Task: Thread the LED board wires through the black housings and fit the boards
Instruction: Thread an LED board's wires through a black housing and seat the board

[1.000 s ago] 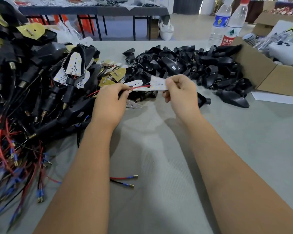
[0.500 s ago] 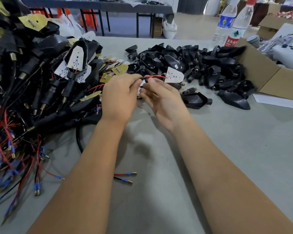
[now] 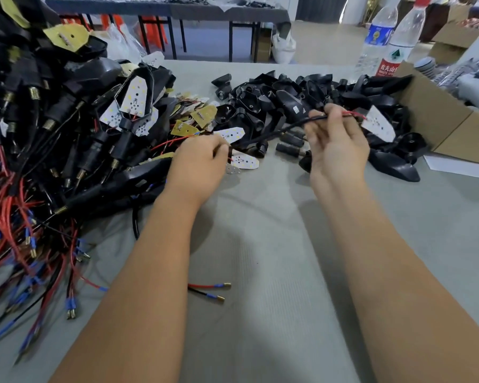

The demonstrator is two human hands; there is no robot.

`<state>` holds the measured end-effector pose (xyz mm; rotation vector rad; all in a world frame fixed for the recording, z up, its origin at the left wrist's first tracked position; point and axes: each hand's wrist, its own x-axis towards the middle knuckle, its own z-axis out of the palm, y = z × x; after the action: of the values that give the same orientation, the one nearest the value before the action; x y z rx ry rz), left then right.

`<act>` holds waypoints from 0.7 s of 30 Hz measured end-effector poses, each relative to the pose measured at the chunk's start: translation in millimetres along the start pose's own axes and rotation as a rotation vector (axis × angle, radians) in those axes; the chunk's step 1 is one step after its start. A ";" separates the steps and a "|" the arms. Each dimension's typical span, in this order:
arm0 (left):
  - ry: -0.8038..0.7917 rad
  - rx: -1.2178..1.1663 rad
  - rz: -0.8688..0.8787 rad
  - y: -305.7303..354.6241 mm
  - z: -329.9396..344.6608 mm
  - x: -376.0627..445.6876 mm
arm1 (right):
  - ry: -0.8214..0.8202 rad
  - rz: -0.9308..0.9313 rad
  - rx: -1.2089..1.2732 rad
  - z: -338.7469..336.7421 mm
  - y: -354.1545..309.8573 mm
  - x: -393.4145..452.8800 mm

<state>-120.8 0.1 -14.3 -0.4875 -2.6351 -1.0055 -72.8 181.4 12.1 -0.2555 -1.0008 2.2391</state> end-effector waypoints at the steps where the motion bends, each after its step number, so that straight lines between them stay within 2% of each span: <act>1: -0.022 0.088 0.048 3.6 1.4 0.3 | 0.018 0.015 -0.003 -7.9 -3.3 1.5; 4: -0.004 0.239 0.155 12.9 5.7 -1.4 | 0.037 0.090 0.044 -18.1 -2.6 1.2; 6: 0.055 0.155 0.166 14.3 5.6 -2.9 | 0.012 0.126 0.057 -16.1 -2.0 1.9; 11: 0.115 0.039 0.147 13.6 5.7 -9.1 | -0.121 0.176 -0.146 -8.9 4.0 -8.2; 16: 0.032 -0.077 0.108 12.5 6.1 -8.8 | -0.053 0.028 -0.157 -10.2 -17.6 -3.1; 21: -0.022 0.008 0.158 37.3 18.5 -14.1 | 0.023 -0.096 -0.205 -22.3 -30.0 2.0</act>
<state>-95.5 35.8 -10.9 -0.6967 -2.5714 -0.9458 -50.1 210.4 18.6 -0.3148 -1.2066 2.0446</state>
